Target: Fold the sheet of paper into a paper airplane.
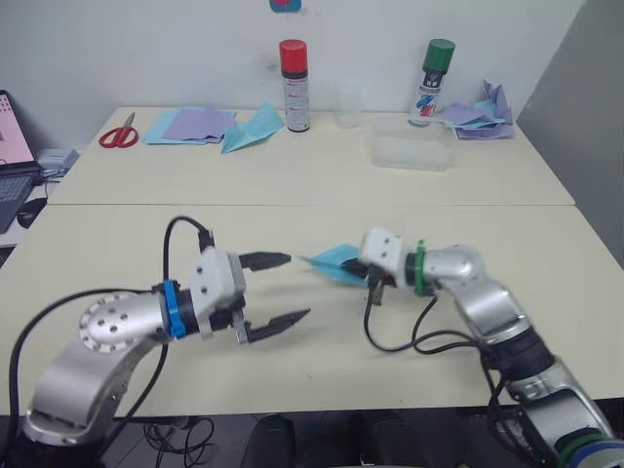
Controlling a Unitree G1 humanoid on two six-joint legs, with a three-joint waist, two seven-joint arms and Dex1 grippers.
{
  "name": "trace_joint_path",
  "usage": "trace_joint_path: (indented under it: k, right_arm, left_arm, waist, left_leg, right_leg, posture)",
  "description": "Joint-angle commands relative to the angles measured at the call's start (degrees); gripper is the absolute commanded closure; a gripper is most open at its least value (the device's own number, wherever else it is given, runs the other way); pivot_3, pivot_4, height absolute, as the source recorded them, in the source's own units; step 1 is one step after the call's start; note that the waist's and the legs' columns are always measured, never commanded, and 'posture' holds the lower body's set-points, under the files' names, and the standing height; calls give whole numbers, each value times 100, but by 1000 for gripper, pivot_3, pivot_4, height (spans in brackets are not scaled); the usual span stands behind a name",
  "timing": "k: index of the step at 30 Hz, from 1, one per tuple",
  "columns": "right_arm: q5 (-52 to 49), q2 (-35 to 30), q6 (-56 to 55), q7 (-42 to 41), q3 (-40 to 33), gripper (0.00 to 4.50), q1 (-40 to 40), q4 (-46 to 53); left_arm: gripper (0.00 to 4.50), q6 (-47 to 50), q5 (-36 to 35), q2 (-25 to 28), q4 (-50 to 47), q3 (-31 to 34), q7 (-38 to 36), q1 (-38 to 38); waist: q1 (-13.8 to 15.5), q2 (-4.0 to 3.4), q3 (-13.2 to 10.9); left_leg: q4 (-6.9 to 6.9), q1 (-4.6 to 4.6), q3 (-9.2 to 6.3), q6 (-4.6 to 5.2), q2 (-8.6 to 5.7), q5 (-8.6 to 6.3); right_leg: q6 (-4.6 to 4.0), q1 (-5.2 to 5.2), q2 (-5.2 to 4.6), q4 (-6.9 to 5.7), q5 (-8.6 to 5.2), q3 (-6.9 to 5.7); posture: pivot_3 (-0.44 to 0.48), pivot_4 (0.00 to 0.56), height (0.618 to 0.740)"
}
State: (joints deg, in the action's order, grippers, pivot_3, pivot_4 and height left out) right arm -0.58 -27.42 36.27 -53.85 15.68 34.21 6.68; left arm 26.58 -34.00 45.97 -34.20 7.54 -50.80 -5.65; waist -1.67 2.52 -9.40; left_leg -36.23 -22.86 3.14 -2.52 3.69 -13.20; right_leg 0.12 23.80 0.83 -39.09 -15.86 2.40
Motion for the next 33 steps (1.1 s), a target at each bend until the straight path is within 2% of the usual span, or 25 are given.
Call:
trace_joint_path:
  k: [1,6,9,10,14,22,25,33]
  right_arm:
    - [-545,-231,2008,72,-642,4459,486,419]
    - [-872,-461,4528,671,-1513,4459,1007,175]
    - [-794,-641,5225,1130,-1886,4459,959,-2]
    - [-771,-719,5316,1263,-1955,4459,882,-18]
    - [-726,-635,5414,1812,-2235,4459,665,-225]
    - [-850,-396,4772,2403,-2349,4459,615,-726]
    - [-980,-384,4661,2405,-2413,3830,641,-777]
    - [-1470,-702,4666,2263,-2448,1001,939,-465]
  left_arm:
    - [0,736,-645,52,-77,118,232,-498]
    - [0,1486,-1285,-31,147,-10,307,-1395]
    - [0,1878,-1789,-129,388,134,439,-1908]
    - [0,1971,-1897,-93,475,177,402,-2039]
    - [0,1775,-1512,258,701,-25,-62,-2157]
    - [0,1618,-1265,201,812,-81,-130,-2210]
    - [0,1611,-1267,202,747,-60,-123,-2142]
    - [0,1467,-1113,222,873,-87,-277,-2011]
  waist:
    - [-1,0,0]
    - [-2,0,0]
    - [2,1,0]
    - [0,1,0]
    - [-36,0,0]
    - [-75,0,0]
    - [-73,0,0]
    - [-59,-5,-3]
  left_leg:
    - [-1,0,-1,0,-1,0]
    - [0,-4,0,0,-2,0]
    - [0,-7,4,0,-5,0]
    - [0,-9,5,0,-5,0]
    - [2,-8,8,0,-7,0]
    - [6,-11,11,0,-5,0]
    - [5,-12,12,0,-6,0]
    - [6,-17,12,0,-6,0]
  right_leg:
    - [-1,0,2,0,1,2]
    - [-20,1,8,2,12,-2]
    - [-21,1,9,4,12,-4]
    - [-21,1,8,6,12,-5]
    - [-16,6,10,7,10,5]
    - [3,19,14,1,-2,16]
    - [6,18,13,2,0,19]
    - [7,23,13,2,0,17]
  posture:
    - [0,150,740]
    - [0,150,740]
    - [0,150,740]
    - [0,150,740]
    - [0,150,740]
    - [0,150,740]
    - [0,150,740]
    - [0,150,740]
